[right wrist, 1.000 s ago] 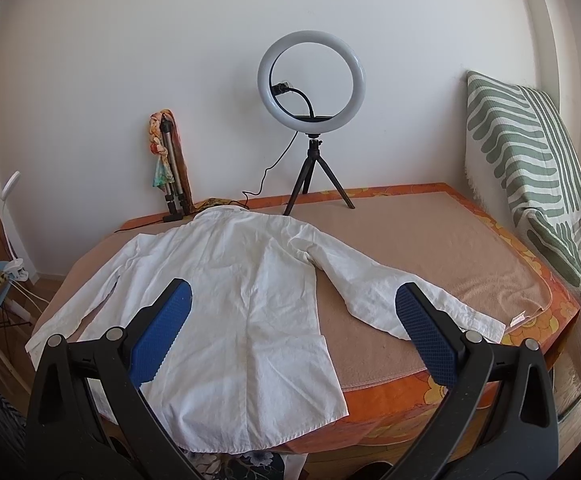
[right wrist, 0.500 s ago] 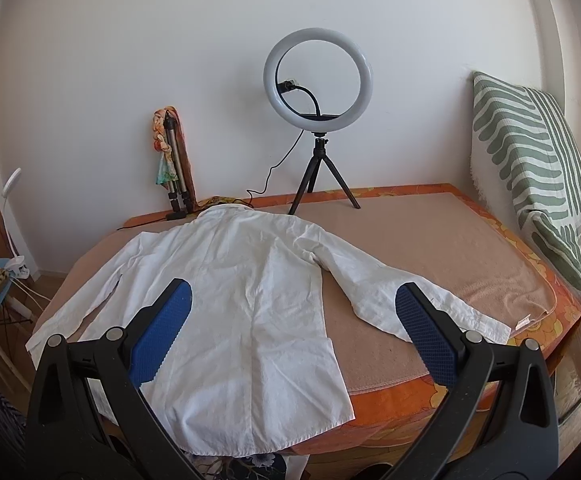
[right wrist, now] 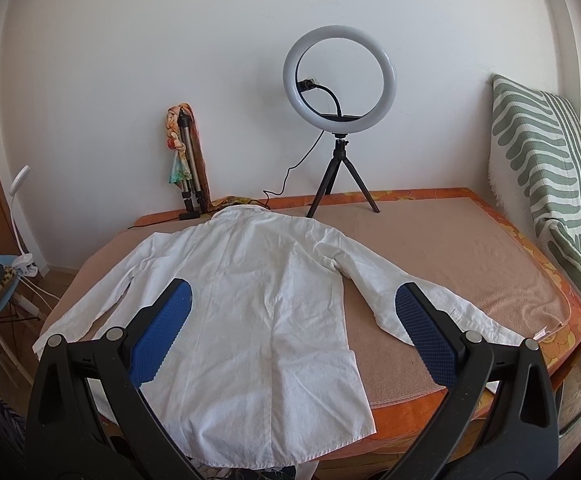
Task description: Fold small clothes
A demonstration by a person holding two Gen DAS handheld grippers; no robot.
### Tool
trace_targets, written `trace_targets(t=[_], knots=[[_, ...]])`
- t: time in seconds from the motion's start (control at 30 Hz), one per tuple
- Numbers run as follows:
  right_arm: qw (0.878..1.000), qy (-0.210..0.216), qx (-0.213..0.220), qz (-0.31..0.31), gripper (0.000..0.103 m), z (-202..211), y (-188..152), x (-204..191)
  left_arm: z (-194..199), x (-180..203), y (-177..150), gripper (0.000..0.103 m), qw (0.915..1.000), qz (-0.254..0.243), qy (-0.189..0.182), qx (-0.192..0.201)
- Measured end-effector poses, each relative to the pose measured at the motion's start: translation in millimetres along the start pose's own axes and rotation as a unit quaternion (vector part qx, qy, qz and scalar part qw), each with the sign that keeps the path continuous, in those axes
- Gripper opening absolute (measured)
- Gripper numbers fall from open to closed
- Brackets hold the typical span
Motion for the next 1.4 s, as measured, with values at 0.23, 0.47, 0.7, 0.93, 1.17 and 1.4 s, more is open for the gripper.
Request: trace_targets(t=[0.23, 0.47, 0.7, 0.93, 1.17, 1.4], knots=[[0.998, 0.046, 0.002, 0.031, 0.099, -21, 20, -42, -8, -41, -9, 0.099, 0.9998, 0.004, 0.016, -0.013], [0.994, 0.093, -0.015, 0.058, 0.085, -50, 30, -87, -31, -103, -32, 0.086, 0.9958, 0.002, 0.063, -0.065], [0.987, 0.138, -0.058, 0.066, 0.068, -87, 23, -127, -55, -169, -64, 0.071, 0.987, 0.046, 0.079, -0.132], [0.981, 0.16, -0.082, 0.067, 0.066, -122, 13, -158, -75, -240, -111, 0.049, 0.9553, 0.213, 0.05, -0.199], [0.977, 0.169, -0.084, 0.099, 0.066, -134, -4, -184, -93, -276, -156, 0.046, 0.9035, 0.353, 0.02, -0.243], [0.977, 0.164, -0.085, 0.107, 0.066, -136, -11, -180, -103, -279, -150, 0.035, 0.8984, 0.371, 0.005, -0.234]])
Point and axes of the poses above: each gripper's, at about its wrist camera, not at the fingertips, and z roughly against the way its jaws point, x to its right, y to its top, the point moved 7 cm from there along -z, roughly the way its jaws point, and after that the axes turned 2 degrees about z, right-handed, at the moved point
